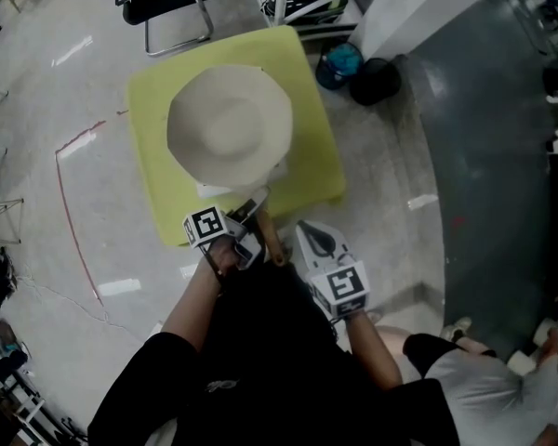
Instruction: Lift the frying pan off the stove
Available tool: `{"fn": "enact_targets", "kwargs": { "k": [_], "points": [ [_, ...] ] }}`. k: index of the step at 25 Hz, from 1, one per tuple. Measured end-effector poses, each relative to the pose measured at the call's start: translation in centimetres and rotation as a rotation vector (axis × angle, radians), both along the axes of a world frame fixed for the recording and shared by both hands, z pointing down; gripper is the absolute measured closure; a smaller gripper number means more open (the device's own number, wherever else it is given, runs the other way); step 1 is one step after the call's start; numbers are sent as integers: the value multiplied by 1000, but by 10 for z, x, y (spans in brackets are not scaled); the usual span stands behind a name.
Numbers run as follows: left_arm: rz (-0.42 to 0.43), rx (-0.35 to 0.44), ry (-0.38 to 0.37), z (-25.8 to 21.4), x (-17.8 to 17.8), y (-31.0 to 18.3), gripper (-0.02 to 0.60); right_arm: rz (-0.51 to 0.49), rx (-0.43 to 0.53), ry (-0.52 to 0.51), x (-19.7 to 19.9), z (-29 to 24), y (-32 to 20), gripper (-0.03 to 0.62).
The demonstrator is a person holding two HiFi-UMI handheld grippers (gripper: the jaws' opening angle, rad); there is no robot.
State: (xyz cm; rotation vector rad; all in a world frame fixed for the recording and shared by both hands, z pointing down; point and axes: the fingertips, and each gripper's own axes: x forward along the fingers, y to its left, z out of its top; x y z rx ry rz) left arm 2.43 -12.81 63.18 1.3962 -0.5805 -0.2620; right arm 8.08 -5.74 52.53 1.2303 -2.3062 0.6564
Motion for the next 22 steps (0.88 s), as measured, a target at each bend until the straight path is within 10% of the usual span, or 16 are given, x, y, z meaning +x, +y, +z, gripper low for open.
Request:
{"fn": "enact_targets", "kwargs": {
  "k": [22],
  "points": [
    [29, -3, 18, 5, 7, -8, 339, -21, -60, -19, -17, 4, -1, 579]
  ]
}}
